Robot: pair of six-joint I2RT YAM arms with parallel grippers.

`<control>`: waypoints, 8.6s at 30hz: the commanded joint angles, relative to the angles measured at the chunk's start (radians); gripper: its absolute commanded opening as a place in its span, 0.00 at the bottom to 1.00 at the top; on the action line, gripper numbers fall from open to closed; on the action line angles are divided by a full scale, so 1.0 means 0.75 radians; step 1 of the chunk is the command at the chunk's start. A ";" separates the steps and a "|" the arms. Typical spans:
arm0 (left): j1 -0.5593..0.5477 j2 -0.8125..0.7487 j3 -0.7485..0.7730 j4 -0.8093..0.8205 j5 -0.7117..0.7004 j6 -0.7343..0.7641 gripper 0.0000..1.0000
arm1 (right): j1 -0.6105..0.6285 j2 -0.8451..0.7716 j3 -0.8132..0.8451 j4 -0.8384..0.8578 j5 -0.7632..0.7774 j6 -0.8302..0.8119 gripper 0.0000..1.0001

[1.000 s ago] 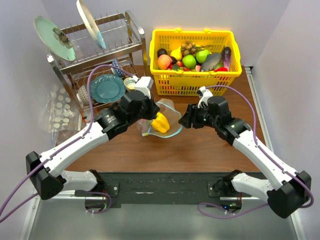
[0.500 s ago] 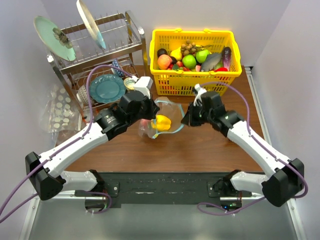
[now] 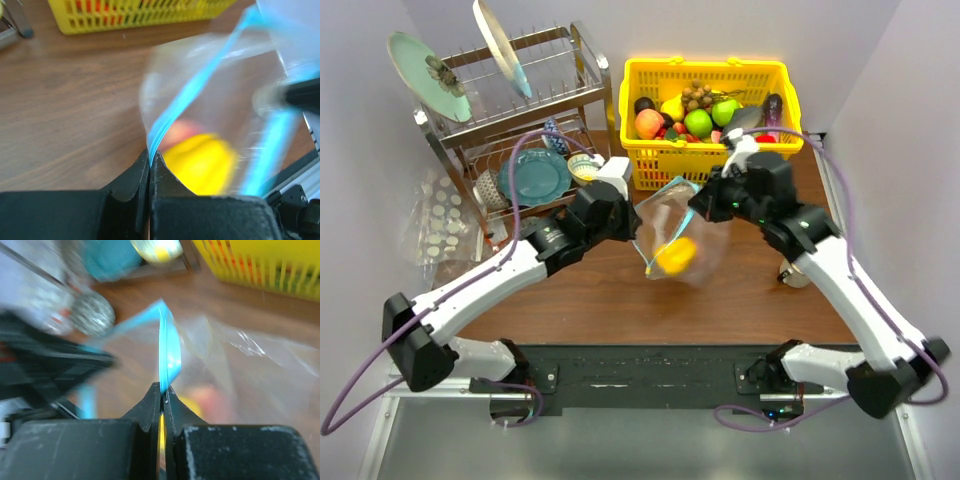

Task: Place the food in the zip-top bag and seal the zipper
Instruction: Adjust the zipper food storage bag at the center of the board, then pick up the fake fish from the bin, then place the fake fish in the zipper food storage bag.

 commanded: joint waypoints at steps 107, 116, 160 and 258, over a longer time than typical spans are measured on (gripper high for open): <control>0.010 -0.104 -0.041 -0.190 -0.311 0.220 0.00 | -0.526 1.632 1.503 0.048 0.880 -0.424 0.55; 0.008 -0.106 -0.029 -0.202 -0.297 0.207 0.00 | -0.528 1.420 1.345 0.121 0.547 -0.269 0.09; 0.008 -0.163 -0.088 -0.159 -0.282 0.171 0.00 | -0.510 -0.014 -0.251 0.498 -0.910 0.332 0.00; 0.004 -0.147 0.079 -0.075 -0.166 0.109 0.00 | 0.084 -0.307 -0.811 0.350 -0.239 0.201 0.64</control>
